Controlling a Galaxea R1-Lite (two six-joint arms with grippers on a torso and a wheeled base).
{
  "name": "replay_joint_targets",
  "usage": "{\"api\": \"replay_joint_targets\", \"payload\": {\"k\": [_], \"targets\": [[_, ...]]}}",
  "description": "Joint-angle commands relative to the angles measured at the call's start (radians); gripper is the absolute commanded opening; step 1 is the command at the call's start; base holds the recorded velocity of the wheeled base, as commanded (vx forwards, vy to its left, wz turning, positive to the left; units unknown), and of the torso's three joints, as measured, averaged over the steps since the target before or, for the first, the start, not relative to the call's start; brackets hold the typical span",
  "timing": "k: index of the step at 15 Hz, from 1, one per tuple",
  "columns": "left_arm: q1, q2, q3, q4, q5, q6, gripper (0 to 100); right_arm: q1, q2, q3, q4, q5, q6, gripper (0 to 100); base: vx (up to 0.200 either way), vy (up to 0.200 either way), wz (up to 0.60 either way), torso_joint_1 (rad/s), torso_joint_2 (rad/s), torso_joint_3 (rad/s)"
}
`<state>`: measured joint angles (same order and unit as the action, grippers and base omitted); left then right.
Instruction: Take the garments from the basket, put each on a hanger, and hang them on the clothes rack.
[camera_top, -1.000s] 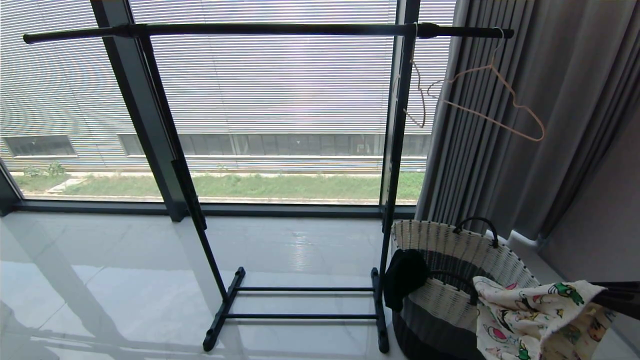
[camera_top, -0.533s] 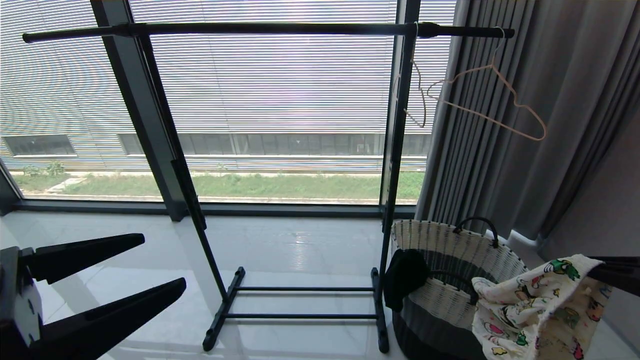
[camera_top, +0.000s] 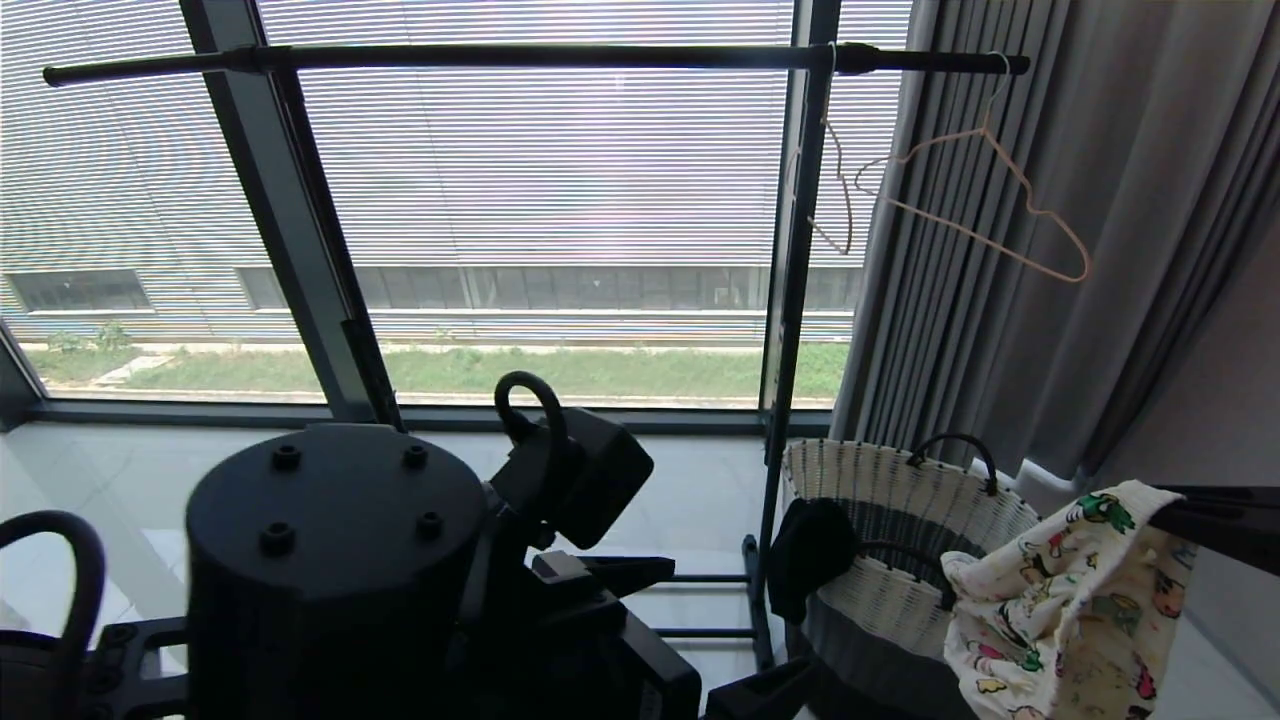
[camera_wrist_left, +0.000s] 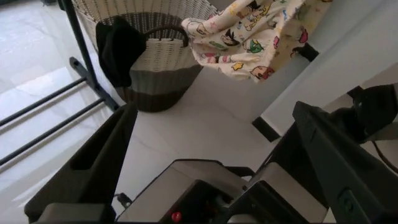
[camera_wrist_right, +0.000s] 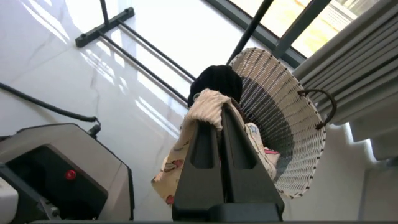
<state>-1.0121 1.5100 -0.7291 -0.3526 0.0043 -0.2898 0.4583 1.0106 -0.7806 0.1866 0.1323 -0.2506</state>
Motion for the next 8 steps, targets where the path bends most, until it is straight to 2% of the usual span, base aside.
{"api": "replay_joint_targets", "payload": {"k": [1, 5, 8], "targets": [[-0.063, 0.314, -0.096, -0.117, 0.048, -0.065, 100, 0.022, 0.019, 0.000, -0.018, 0.003, 0.005, 0, 0.000, 0.000, 0.00, 0.000, 0.00, 0.000], [-0.102, 0.555, -0.225, -0.276, 0.068, -0.066, 100, 0.048, 0.025, 0.000, -0.062, 0.016, 0.060, 0, 0.000, 0.000, 0.00, 0.000, 0.00, 0.000], [-0.111, 0.645, -0.340, -0.295, 0.066, -0.066, 100, 0.049, 0.026, 0.004, -0.062, 0.024, 0.080, 0, 0.000, 0.000, 0.00, 0.000, 0.00, 0.000]]}}
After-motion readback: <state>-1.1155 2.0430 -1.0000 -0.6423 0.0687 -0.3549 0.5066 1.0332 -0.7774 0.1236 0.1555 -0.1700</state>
